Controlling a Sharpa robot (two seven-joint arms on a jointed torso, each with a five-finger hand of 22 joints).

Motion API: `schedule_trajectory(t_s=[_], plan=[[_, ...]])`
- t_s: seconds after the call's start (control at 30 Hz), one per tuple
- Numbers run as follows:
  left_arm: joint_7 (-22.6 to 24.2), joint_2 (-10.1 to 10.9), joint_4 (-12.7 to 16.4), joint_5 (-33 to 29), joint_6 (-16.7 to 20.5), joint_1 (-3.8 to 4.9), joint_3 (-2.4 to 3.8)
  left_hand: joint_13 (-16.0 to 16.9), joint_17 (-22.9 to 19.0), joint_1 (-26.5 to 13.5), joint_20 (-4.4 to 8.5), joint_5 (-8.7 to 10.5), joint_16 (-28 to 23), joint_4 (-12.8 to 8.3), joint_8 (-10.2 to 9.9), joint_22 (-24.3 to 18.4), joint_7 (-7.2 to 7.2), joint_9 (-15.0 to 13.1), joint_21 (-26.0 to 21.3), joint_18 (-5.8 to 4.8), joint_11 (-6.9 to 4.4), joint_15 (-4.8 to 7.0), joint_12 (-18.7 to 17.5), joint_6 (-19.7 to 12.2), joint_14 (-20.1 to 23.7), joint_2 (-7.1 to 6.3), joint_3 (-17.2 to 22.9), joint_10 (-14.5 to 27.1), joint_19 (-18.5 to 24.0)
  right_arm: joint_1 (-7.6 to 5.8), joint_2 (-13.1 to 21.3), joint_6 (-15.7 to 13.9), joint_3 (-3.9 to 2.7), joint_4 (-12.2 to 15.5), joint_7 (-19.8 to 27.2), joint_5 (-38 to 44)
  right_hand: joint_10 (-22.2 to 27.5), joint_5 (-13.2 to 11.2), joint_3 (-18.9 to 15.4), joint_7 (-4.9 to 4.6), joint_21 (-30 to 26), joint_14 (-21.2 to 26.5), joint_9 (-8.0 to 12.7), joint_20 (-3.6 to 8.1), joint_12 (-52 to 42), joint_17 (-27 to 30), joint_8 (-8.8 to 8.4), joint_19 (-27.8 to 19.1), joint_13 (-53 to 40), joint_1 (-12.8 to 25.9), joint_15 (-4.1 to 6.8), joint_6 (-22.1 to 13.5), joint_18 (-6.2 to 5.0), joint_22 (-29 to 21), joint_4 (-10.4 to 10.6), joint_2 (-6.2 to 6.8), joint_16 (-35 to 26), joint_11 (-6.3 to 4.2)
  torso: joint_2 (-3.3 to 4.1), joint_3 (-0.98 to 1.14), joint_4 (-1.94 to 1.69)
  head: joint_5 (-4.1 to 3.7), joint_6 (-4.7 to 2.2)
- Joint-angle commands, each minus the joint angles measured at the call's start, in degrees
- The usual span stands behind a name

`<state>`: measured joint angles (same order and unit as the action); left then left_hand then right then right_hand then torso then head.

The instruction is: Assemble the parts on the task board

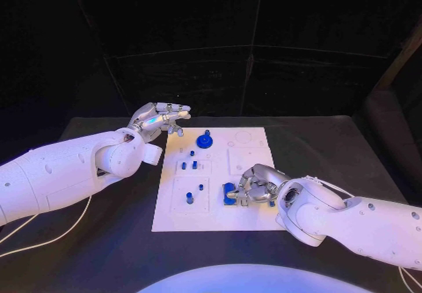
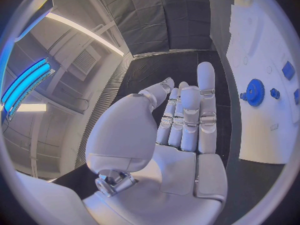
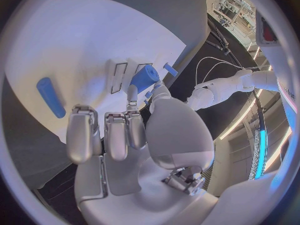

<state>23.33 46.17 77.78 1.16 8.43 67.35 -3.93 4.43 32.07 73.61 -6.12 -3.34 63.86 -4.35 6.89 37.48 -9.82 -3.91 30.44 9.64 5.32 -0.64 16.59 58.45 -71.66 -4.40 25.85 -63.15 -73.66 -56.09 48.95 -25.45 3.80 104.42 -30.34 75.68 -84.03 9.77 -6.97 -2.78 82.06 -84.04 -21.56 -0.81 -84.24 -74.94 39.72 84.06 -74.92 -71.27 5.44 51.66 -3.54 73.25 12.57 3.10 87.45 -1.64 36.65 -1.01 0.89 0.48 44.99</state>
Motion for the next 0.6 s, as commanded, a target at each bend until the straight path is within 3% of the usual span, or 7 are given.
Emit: schedule_trajectory(t_s=[0.03,0.3,0.6], plan=[[0.2,0.0,0.0,0.0,-0.8,0.06,0.01,0.0,-0.1,-0.1,0.05,-0.21,-0.2,-0.2,0.4,-0.1,-0.03,0.0,-0.3,0.76,0.17,0.08,0.1,-0.2,0.4,0.51,0.0,0.4,0.3,-0.07,0.0,1.2,0.02,-0.1,1.5,0.0,-1.9,0.3,0.3,0.30,-0.3,-4.7,-0.1,0.01,0.1,-8.8,0.32,0.1,-8.4,-2.0,-0.06,0.1,0.25,0.1,-1.3,-0.56,-0.3,-0.07,0.02,-0.02,-0.02,-0.08,0.06],[0.1,0.1,0.0,0.0,-0.8,0.06,0.01,0.0,-0.1,-0.1,0.05,-0.21,-0.2,-0.2,0.4,-0.1,-0.03,0.0,-0.3,0.76,0.17,0.08,0.1,-0.2,0.4,0.51,0.0,0.4,0.3,-0.08,-0.4,0.5,0.01,-0.7,0.5,0.7,-1.9,0.4,0.4,0.39,-0.3,-4.7,-0.2,0.04,0.2,-8.8,0.34,0.1,-8.4,-3.5,-0.02,0.2,0.26,0.2,-2.4,-1.90,-0.3,-0.14,0.03,-0.03,-0.10,-0.12,0.20],[0.1,0.2,0.1,0.0,-0.7,0.07,0.00,0.0,-0.1,-0.1,0.05,-0.21,-0.2,-0.2,0.4,-0.1,-0.03,0.0,-0.3,0.76,0.17,0.08,0.1,-0.2,0.4,0.51,0.0,0.4,0.3,-0.08,-0.4,1.0,0.01,-0.8,1.0,0.9,-2.0,0.5,0.0,0.45,-0.3,-4.7,-0.1,0.09,0.2,-8.8,0.26,0.1,-8.5,-4.6,0.04,0.2,0.26,0.2,-3.6,-1.72,-0.3,-0.20,0.00,-0.01,0.02,0.03,0.35]])
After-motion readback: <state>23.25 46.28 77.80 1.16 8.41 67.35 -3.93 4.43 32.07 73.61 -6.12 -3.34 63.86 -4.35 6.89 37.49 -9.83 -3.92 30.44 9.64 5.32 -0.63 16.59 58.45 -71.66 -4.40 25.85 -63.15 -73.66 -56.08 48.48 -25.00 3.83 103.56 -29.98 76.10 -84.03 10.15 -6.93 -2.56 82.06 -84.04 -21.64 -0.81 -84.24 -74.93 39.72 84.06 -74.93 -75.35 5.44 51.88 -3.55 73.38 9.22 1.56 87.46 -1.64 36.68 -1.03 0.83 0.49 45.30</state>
